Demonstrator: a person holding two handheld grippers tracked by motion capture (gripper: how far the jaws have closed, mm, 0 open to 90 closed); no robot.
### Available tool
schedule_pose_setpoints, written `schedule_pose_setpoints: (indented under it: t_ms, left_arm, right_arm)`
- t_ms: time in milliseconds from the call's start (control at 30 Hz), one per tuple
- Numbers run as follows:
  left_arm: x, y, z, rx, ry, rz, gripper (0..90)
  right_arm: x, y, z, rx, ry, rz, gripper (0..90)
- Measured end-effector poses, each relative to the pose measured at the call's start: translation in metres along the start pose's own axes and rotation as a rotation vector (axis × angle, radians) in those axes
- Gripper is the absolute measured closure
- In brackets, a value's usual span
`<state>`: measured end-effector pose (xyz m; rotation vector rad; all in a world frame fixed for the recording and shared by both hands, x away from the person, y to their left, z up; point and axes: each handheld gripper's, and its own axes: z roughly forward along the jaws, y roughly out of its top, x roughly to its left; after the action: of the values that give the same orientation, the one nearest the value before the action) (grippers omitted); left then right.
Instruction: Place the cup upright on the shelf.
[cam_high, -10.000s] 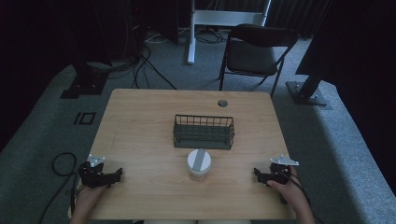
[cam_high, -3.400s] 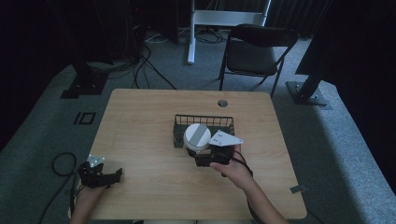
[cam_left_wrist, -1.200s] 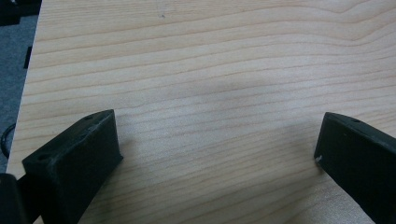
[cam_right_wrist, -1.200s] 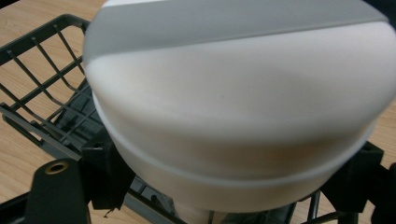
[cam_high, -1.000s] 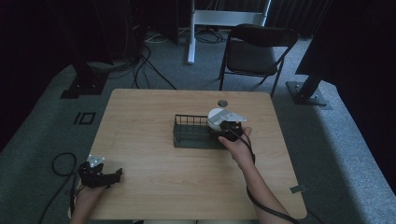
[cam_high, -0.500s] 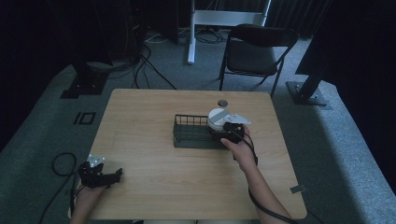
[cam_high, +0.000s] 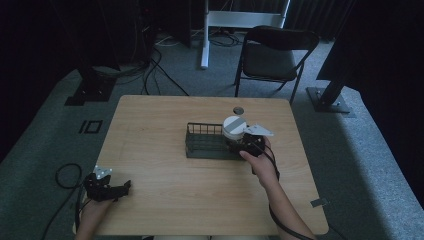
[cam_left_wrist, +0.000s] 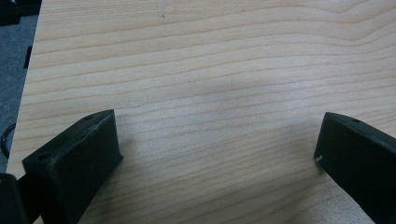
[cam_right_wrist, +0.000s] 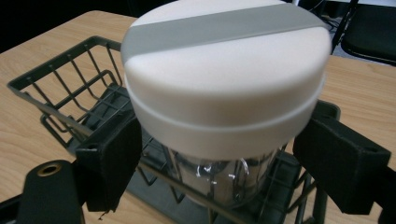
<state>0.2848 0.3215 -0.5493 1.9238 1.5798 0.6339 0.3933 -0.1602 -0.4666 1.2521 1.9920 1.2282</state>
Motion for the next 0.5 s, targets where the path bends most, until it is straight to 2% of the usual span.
schedule_pose_setpoints:
  t_ms: [100, 500]
  left_arm:
    - [0.000, 0.000, 0.000, 0.001, 0.000, 0.001, 0.2]
    - [0.000, 0.000, 0.000, 0.001, 0.000, 0.001, 0.2]
  right_arm:
    - [-0.001, -0.002, -0.005, -0.003, -0.004, -0.011, 14.8]
    - [-0.010, -0.011, -0.025, -0.024, -0.006, 0.003, 13.3]
